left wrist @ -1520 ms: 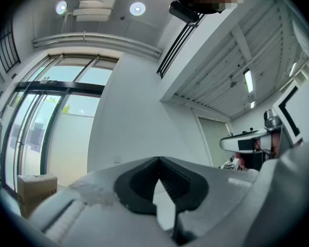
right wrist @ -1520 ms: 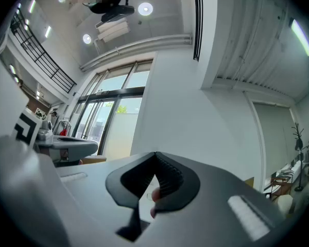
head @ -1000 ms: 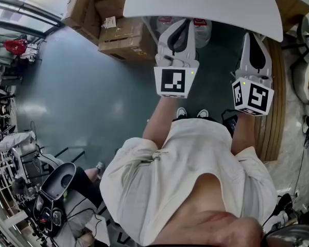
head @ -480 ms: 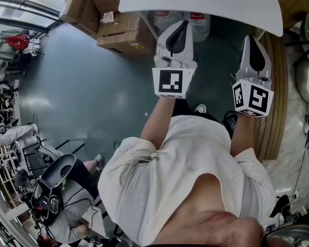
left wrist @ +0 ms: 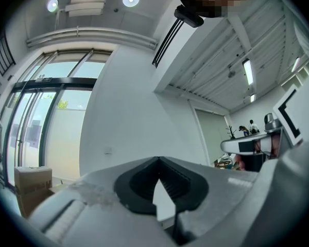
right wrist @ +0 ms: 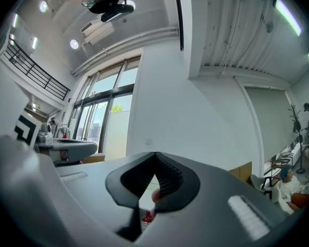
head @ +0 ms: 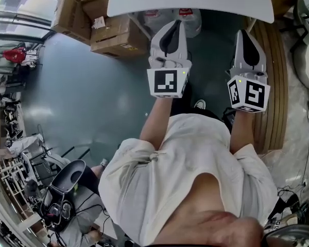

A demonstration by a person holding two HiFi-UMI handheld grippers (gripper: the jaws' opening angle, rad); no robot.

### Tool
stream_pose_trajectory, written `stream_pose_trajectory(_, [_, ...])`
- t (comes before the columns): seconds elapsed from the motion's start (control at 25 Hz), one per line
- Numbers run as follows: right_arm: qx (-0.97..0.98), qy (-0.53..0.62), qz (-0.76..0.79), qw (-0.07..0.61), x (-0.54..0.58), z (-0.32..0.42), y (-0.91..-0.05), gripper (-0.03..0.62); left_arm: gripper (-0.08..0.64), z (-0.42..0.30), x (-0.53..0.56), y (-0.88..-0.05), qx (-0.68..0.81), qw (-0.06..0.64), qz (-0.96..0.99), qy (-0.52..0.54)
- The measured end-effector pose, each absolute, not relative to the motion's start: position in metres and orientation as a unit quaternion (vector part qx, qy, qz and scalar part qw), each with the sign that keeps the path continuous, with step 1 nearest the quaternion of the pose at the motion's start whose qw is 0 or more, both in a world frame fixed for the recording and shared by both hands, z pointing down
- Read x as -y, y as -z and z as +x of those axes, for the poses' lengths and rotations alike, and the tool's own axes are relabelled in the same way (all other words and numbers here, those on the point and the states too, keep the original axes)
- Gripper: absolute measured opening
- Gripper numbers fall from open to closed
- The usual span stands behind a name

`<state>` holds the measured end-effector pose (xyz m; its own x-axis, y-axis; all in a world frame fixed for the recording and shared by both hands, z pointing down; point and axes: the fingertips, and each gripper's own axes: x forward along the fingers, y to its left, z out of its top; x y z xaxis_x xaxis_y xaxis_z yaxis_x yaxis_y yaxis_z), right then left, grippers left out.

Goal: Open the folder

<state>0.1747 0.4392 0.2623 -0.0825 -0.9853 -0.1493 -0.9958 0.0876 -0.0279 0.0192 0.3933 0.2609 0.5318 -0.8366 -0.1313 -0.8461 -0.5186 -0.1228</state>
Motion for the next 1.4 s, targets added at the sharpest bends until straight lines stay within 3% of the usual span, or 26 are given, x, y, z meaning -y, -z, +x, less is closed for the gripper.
stream_pose_trajectory(0.72, [-0.729,-0.061,-0.680,0.055,-0.417,0.182,-0.257,0.001,0.000,0.029,-0.370,-0.258,-0.474,0.096,-0.874,-0.047])
stream_pose_trajectory(1.4, [-0.722,-0.077,-0.686,0.045,-0.295,0.161,-0.250,0.002,0.000,0.014,-0.246,-0.252,-0.463,0.103,-0.878,-0.063])
